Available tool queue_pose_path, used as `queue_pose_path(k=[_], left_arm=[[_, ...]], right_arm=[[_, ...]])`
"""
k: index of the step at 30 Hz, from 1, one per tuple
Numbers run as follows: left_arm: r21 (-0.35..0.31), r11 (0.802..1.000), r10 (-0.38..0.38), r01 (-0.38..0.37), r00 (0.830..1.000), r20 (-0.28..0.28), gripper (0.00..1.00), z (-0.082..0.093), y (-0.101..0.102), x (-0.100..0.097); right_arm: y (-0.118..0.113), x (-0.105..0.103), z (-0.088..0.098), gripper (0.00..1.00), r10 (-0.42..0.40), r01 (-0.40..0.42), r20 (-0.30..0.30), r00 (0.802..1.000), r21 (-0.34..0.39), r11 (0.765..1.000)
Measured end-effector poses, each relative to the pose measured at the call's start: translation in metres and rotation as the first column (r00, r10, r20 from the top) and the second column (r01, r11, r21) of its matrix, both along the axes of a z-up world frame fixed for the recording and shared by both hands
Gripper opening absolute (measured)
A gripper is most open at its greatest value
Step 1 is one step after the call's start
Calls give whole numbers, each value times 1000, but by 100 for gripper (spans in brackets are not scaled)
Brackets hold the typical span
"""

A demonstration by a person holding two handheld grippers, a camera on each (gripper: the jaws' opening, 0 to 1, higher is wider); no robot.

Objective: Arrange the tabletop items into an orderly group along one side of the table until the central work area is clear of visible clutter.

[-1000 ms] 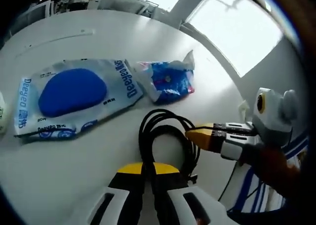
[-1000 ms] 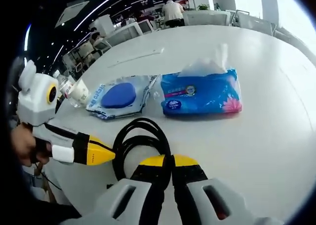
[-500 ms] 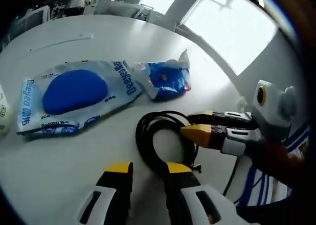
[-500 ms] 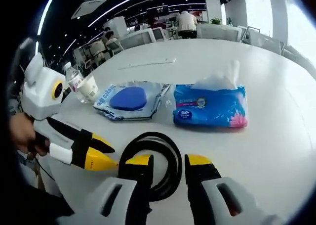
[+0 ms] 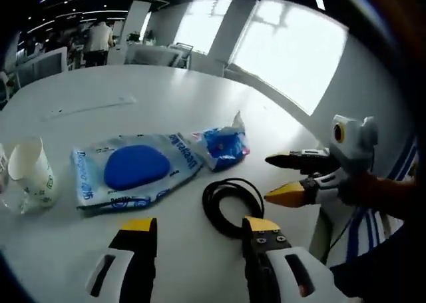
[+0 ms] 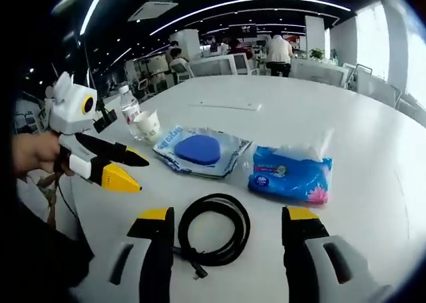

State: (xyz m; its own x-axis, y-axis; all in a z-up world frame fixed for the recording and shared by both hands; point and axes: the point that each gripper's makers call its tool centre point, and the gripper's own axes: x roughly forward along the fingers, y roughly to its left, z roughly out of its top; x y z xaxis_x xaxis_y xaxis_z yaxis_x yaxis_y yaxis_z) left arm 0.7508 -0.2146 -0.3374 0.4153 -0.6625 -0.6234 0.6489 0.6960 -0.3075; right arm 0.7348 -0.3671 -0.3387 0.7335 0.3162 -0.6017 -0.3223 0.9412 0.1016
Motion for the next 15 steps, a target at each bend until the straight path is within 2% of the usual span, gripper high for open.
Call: queue_pose_path(k=[5,10,15], left_arm=[[-13,1000,25,-24,998,60,59,15,26,1],[19,999,46,-48,994,99,66,27,60,-2],[28,994,101,-105,987,121,73,39,111,-7]], right_arm=[[-4,-3,18,73,8,-8,23,1000,4,1000],[-6,-11,33,81,12,-13,36,999,27,1000],[-13,-25,38,89,20,-20,22,1000,22,1000]])
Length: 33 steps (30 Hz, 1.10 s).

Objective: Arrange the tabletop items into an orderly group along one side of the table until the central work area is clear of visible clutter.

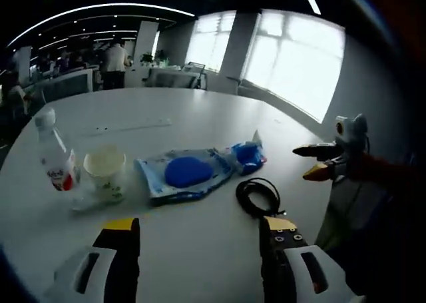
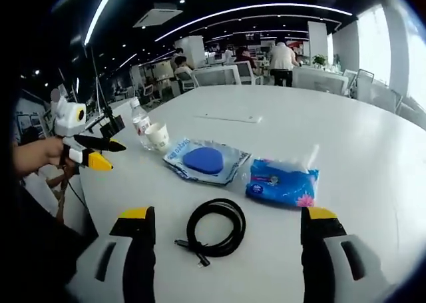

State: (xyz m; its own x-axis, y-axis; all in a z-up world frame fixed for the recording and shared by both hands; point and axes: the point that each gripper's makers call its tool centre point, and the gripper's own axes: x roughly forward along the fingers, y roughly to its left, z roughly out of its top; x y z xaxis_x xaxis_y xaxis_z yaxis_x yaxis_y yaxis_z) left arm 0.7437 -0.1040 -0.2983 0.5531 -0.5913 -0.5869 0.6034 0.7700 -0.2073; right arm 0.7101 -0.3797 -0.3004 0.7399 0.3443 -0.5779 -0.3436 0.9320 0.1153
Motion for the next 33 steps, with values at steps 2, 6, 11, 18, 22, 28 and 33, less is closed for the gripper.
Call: queue_pose_path(k=[2,6,11,18,22,28,33], left_arm=[[-1,1000,6,-6,1000,9,74,5,9,-2],[4,999,42,-43,999,29,81,21,41,-7],[-11,998,63,-62,996,57,91,31,61,-3],[5,998,61,-61,996,67,96,38,71,-17],[-2,998,66,-66,994,84,99,46,74,-20],[-13,997,80,-79,993,90,99,56,77,-19],[-20,997,81,-79,994,74,100,56,76,-23]], right_arm=[[-3,-3,1,92,3,-3,2,1000,-3,1000],[-13,-15,2,99,4,-4,-9,1000,0,1000],[-23,-25,4,100,5,-5,-21,1000,8,1000],[-30,-36,10,100,9,-9,-25,1000,-12,1000],[-32,-42,12,100,11,-12,-33,999,-22,1000],[-31,-45,13,100,-2,1,-42,999,-15,1000],[-29,-44,17,100,-6,5,-35,999,-13,1000]])
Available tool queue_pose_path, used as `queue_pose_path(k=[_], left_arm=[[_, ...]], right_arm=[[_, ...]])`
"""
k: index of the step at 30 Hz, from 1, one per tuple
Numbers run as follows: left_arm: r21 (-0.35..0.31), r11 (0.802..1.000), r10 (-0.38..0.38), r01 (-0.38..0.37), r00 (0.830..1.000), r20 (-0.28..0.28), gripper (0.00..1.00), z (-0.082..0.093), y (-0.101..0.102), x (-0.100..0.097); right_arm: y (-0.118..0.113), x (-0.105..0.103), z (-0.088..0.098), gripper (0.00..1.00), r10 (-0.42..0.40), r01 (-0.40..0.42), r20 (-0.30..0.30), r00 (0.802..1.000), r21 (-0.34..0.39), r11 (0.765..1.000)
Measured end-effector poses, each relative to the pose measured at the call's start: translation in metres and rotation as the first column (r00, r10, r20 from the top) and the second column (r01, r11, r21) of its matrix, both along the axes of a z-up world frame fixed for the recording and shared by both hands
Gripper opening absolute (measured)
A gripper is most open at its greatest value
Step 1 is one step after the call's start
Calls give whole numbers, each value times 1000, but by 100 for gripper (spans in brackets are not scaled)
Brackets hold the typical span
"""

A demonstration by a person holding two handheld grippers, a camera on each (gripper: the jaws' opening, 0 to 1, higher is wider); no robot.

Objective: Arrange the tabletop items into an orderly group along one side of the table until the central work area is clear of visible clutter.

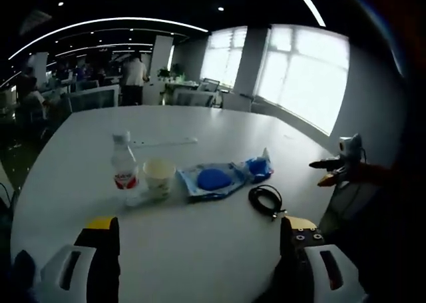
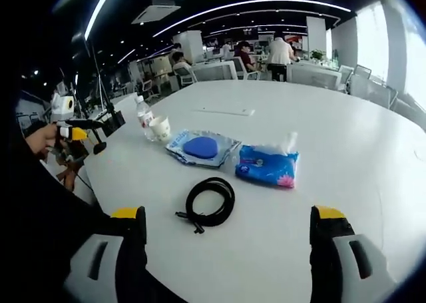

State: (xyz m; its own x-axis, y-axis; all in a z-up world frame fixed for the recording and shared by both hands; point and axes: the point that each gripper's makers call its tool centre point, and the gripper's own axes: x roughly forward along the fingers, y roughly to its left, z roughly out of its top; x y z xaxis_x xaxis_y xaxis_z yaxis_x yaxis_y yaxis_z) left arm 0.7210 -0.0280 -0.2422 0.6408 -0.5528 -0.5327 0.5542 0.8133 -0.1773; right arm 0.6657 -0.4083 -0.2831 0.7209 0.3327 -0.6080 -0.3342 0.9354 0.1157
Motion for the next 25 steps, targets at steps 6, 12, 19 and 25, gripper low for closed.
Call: queue_pose_path(k=[6,12,19,25], left_arm=[[-1,1000,-4,4,1000,-13,100,-2,-2,-5],[-1,1000,14,-14,1000,-26,100,-4,4,-5],[4,1000,16,-16,999,-48,99,-7,4,-7],[9,1000,15,-14,998,-61,99,-13,3,-13]], right_arm=[[0,-2,3,100,2,-2,3,1000,-10,1000],[-6,-3,3,100,-10,10,-11,1000,2,1000],[-7,-3,6,99,-21,21,-8,1000,-5,1000],[-5,-6,3,99,-5,5,-13,1000,-13,1000]])
